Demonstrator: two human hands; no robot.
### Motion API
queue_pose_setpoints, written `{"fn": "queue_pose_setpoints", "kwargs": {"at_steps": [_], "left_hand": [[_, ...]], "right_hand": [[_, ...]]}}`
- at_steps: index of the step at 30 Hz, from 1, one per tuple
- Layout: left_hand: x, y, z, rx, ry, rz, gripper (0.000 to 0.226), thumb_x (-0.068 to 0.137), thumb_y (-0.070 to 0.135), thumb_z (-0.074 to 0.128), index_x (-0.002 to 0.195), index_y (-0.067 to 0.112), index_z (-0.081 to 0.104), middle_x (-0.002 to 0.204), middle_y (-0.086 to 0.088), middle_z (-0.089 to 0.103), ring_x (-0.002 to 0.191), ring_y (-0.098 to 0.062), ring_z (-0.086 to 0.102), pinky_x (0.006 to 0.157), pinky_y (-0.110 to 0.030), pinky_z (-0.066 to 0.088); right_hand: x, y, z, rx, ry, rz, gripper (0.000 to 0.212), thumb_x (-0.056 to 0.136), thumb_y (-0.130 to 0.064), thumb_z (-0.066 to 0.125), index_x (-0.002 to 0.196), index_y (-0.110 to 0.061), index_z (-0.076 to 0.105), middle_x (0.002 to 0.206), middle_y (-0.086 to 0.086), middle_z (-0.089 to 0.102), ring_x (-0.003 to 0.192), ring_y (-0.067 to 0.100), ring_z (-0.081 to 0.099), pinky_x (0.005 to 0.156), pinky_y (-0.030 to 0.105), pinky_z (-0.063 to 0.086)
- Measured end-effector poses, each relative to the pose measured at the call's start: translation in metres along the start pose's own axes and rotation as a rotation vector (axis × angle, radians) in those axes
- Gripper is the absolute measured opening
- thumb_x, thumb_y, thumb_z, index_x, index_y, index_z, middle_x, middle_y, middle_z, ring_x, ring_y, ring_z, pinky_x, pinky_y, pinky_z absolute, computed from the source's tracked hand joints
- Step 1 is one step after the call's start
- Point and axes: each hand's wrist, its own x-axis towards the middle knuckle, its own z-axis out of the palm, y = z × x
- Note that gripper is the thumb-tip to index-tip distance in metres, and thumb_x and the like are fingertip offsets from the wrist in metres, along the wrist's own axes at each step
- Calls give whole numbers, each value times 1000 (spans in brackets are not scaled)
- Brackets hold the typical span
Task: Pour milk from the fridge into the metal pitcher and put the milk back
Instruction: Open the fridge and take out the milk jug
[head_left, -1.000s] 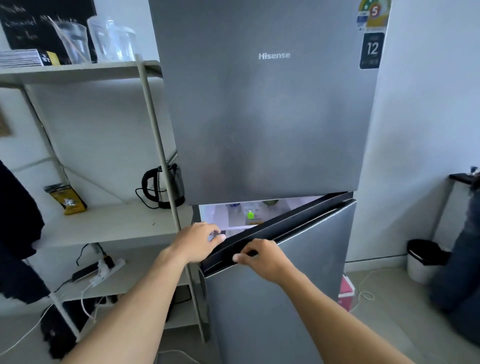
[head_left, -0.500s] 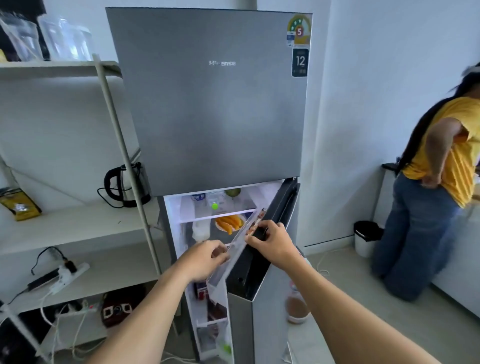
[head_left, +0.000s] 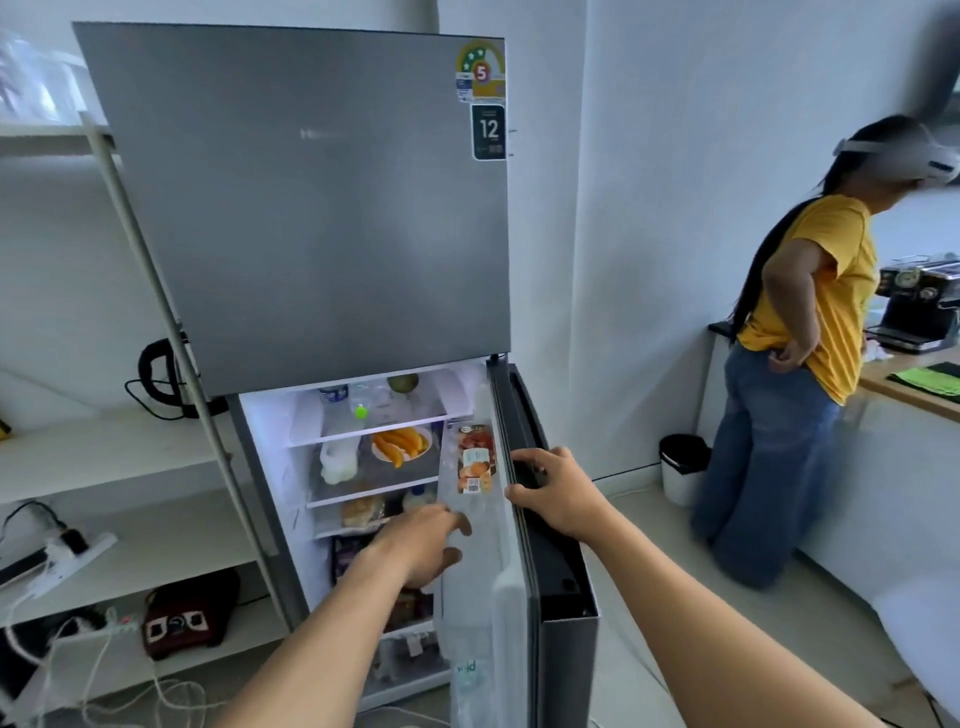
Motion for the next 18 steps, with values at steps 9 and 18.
{"fn": "queue_pose_setpoints", "kwargs": {"at_steps": [9, 18], "left_hand": [[22, 100, 36, 127, -105, 30, 35, 95, 34, 46, 109, 12, 69, 119, -10, 63, 111, -29, 56, 90, -39, 50], [30, 170, 56, 75, 48, -10, 36, 101, 27, 33, 110, 6, 60, 117, -13, 57, 116, -30, 49, 90, -40, 43]], "right_hand": [[-16, 54, -76, -469, 73, -106, 45, 99, -31, 40, 143, -24, 42, 150, -3, 38, 129, 23, 46, 100, 41, 44], [-36, 96, -119, -881, -66, -178, 82, 95, -60, 31, 153, -14, -5, 162, -1, -6, 148, 12, -5, 120, 32, 8]]}}
